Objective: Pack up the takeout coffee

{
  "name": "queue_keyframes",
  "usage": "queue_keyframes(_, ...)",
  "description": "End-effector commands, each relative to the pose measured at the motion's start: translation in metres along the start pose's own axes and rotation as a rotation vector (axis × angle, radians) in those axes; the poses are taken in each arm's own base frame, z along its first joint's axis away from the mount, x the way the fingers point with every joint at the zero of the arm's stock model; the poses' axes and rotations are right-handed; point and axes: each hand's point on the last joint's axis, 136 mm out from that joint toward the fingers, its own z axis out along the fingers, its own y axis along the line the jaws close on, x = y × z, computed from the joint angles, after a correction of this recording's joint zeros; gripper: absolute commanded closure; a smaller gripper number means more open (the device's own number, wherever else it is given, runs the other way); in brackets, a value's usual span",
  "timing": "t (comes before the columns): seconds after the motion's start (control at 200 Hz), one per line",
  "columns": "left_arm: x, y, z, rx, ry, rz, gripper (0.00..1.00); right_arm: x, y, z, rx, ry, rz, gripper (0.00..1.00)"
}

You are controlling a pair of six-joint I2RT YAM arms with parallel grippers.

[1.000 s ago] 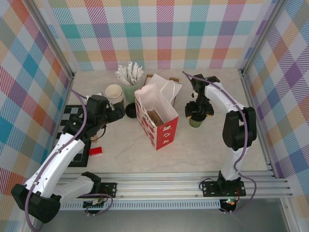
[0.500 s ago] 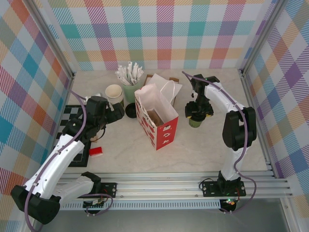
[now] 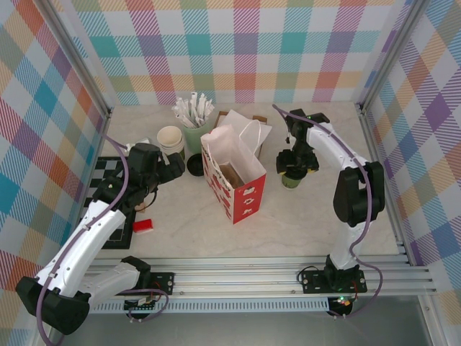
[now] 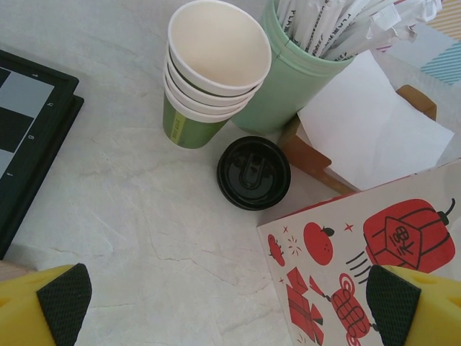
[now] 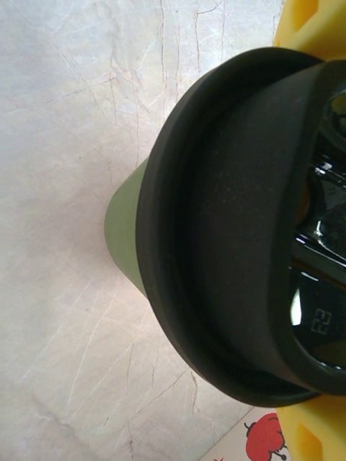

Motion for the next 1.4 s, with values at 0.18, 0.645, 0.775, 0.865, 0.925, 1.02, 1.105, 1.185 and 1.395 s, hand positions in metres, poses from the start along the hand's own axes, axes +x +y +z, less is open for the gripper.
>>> queue_keyframes(0.18, -0.008, -0.012, 0.005, 0.045, 0.014, -0.040, 0.00, 0.004, 0.004, -0.020, -0.021, -0.053, -0.018, 0.35)
queue_keyframes(0.645, -0.036, -0.023, 0.022, 0.083, -0.007, -0.029, 0.00, 0.012, -0.002, -0.031, -0.003, -0.107, -0.038, 0.47)
queue_keyframes(0.775, -0.053, -0.044, 0.030, 0.198, -0.004, 0.050, 0.00, 0.013, 0.000, -0.031, -0.013, -0.107, -0.039, 0.47)
queue_keyframes(0.865, -0.066, -0.070, 0.034, 0.318, 0.017, 0.184, 0.00, 0.014, 0.002, -0.032, -0.026, -0.110, -0.044, 0.45)
queue_keyframes(0.925, -0.069, -0.085, 0.041, 0.363, 0.046, 0.324, 0.00, 0.014, 0.003, -0.033, -0.033, -0.114, -0.045, 0.44)
queue_keyframes(1.02, -0.080, -0.103, 0.045, 0.408, 0.071, 0.455, 0.02, 0.015, 0.004, -0.035, -0.035, -0.122, -0.047, 0.44)
queue_keyframes(1.105, -0.085, -0.123, 0.039, 0.511, 0.064, 0.529, 0.03, 0.018, 0.004, -0.038, -0.041, -0.131, -0.043, 0.44)
queue_keyframes(1.185, -0.082, -0.139, 0.035, 0.604, 0.110, 0.587, 0.04, 0.021, 0.005, -0.041, -0.051, -0.138, -0.043, 0.45)
queue_keyframes(1.395, -0.060, -0.151, 0.045, 0.663, 0.253, 0.737, 0.13, 0.028, 0.005, -0.060, -0.060, -0.170, -0.040, 0.47)
